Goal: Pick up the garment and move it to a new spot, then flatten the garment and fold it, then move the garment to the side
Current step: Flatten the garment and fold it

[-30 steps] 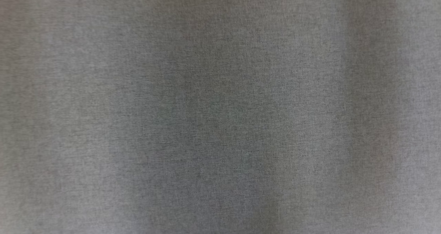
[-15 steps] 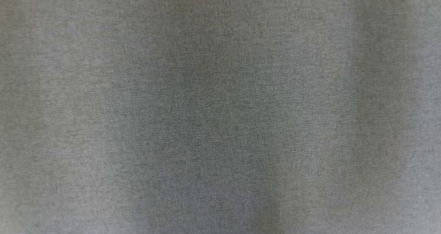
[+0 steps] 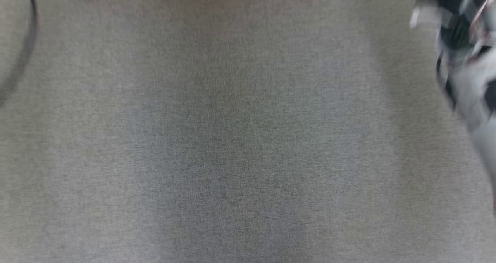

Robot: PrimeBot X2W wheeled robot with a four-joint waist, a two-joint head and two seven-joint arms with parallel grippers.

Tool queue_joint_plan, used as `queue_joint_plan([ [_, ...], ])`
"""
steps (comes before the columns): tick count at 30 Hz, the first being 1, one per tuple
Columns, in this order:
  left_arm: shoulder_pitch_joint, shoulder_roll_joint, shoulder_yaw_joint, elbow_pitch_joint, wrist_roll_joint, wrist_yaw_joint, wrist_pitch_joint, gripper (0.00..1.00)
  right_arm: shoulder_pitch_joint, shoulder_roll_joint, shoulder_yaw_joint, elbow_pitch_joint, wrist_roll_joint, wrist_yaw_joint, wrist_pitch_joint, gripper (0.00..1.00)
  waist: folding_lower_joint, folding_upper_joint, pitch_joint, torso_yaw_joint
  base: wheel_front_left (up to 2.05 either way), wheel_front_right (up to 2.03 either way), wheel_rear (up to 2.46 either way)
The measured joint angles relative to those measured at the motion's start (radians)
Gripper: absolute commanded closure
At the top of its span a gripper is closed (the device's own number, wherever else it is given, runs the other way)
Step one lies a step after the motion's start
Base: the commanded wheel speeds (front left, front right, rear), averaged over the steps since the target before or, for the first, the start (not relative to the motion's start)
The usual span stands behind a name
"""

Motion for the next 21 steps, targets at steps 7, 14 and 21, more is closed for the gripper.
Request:
queue_joint_plan([
  [7, 0.489, 0.022, 0.141, -0.349, 0.019, 0.142, 0.000, 1.00, 0.337, -0.075, 0.026, -0.165, 0.040, 0.000, -0.008, 1.00, -0.0001, 0.0000, -0.080, -0.001, 0.00, 0.00, 0.00],
  [14, 0.917, -0.018, 0.245, -0.539, 0.022, 0.207, 0.000, 1.00, 0.591, -0.108, 0.014, -0.271, 0.048, 0.000, 0.006, 1.00, -0.0001, -0.0001, -0.148, 0.000, 0.00, 0.00, 0.00],
  [21, 1.243, -0.132, 0.358, -0.589, 0.058, 0.210, 0.000, 1.00, 0.814, -0.111, -0.002, -0.335, 0.040, 0.000, 0.027, 1.00, -0.0001, -0.0001, -0.209, 0.000, 0.00, 0.00, 0.00],
])
